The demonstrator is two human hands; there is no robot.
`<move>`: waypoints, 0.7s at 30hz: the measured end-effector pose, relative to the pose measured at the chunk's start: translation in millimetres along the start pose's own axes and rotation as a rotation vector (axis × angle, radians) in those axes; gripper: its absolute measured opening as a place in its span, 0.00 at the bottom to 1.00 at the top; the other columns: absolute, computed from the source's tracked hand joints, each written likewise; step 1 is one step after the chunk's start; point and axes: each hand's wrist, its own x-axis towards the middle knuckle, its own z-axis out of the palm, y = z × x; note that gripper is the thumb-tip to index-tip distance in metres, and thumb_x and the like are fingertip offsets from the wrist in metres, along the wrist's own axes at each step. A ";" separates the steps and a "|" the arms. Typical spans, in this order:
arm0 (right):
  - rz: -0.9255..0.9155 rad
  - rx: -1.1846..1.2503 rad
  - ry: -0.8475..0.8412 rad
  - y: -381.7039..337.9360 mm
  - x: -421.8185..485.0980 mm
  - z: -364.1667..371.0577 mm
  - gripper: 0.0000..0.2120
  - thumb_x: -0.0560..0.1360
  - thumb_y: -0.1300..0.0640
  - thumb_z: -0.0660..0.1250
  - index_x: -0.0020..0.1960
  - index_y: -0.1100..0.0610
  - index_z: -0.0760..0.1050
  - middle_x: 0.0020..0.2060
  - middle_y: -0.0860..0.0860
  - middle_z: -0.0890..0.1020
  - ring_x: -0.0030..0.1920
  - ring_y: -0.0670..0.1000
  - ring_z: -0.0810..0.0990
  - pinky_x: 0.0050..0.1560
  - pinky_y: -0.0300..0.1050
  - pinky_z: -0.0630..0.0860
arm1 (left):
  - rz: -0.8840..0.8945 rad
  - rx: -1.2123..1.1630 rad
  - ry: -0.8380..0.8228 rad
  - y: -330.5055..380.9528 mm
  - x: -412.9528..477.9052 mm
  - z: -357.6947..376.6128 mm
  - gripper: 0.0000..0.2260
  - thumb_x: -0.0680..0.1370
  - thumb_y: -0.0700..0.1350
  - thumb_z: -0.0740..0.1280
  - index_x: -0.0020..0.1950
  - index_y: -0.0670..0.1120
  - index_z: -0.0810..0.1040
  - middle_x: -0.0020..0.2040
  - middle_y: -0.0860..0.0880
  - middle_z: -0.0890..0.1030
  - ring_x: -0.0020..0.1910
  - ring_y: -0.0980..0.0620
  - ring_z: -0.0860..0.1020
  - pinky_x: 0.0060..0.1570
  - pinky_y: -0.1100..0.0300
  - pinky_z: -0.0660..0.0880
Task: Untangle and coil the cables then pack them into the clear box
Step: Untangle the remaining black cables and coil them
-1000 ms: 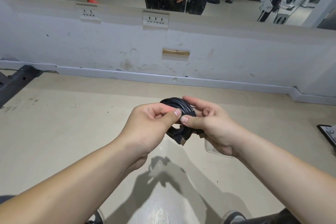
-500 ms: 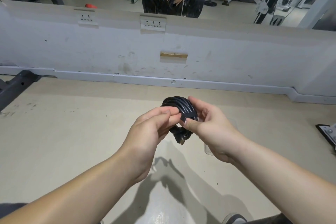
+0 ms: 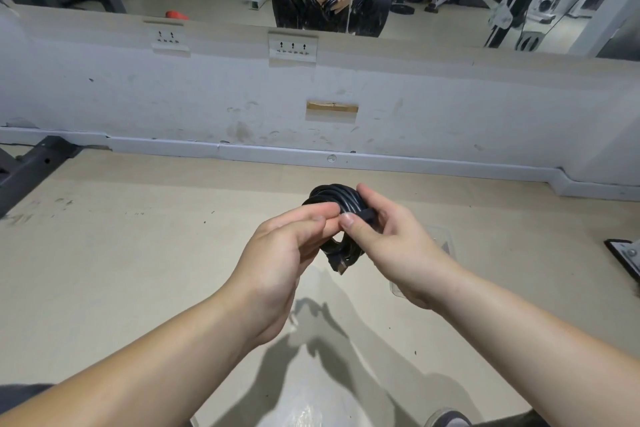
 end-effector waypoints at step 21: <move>0.091 0.394 -0.222 -13.6 2.1 1.3 0.21 0.82 0.69 0.63 0.71 0.53 0.73 0.56 0.55 0.87 0.58 0.57 0.85 0.62 0.48 0.78 | 0.069 0.078 0.186 3.8 4.5 -8.7 0.15 0.74 0.39 0.78 0.53 0.46 0.75 0.45 0.42 0.85 0.47 0.44 0.83 0.67 0.39 0.74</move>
